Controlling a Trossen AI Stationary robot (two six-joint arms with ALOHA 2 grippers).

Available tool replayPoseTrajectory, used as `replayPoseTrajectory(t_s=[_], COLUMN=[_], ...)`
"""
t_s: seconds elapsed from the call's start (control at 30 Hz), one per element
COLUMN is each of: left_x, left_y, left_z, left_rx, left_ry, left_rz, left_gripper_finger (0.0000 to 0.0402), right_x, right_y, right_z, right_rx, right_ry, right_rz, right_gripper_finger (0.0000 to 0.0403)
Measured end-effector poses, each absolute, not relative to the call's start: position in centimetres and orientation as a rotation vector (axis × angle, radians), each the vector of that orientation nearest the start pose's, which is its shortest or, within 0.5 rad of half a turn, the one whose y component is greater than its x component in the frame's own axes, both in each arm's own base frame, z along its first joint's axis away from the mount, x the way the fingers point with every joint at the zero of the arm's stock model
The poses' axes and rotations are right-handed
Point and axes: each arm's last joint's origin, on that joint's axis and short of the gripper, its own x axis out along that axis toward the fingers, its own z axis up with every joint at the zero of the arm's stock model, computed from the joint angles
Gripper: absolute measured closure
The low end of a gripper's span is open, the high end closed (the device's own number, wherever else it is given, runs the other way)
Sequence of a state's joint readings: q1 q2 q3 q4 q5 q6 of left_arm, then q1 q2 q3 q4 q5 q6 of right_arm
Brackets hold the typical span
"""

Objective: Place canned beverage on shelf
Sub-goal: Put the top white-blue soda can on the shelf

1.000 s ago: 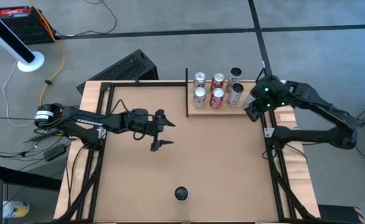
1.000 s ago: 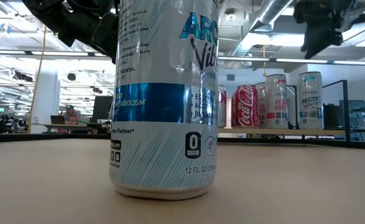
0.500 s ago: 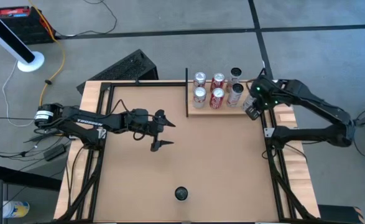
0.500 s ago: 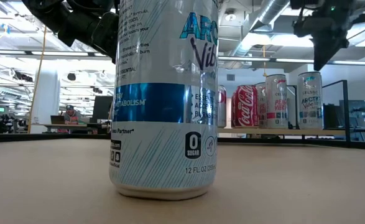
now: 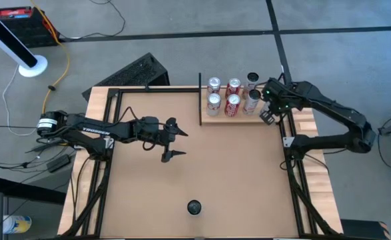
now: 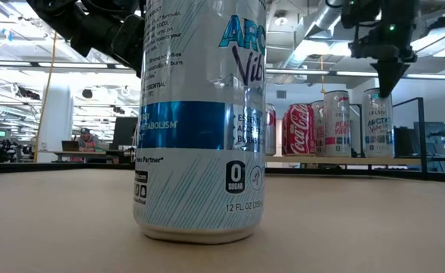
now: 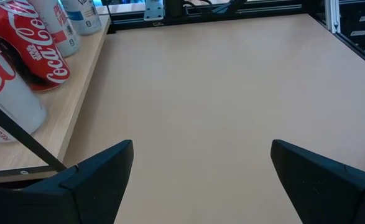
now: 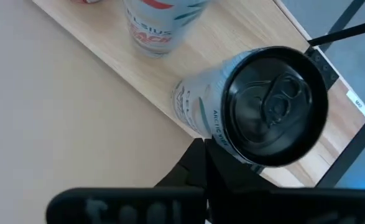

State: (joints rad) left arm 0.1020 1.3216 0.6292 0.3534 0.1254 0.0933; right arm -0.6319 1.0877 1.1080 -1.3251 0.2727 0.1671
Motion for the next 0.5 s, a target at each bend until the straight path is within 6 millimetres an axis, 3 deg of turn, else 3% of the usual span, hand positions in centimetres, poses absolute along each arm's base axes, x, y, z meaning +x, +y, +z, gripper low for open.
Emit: replayPoseTrajectory(t_s=[0.5], left_x=[27.2], left_y=[2.4], left_z=[21.7], left_rx=[0.054], left_ry=[0.34], left_rz=[-0.039], left_gripper_finger=[0.0035], right_x=[13.8], right_y=[-11.7], right_z=[30.2], right_rx=[0.275], right_ry=[1.339], right_rz=[-0.991], right_gripper_finger=[0.0387])
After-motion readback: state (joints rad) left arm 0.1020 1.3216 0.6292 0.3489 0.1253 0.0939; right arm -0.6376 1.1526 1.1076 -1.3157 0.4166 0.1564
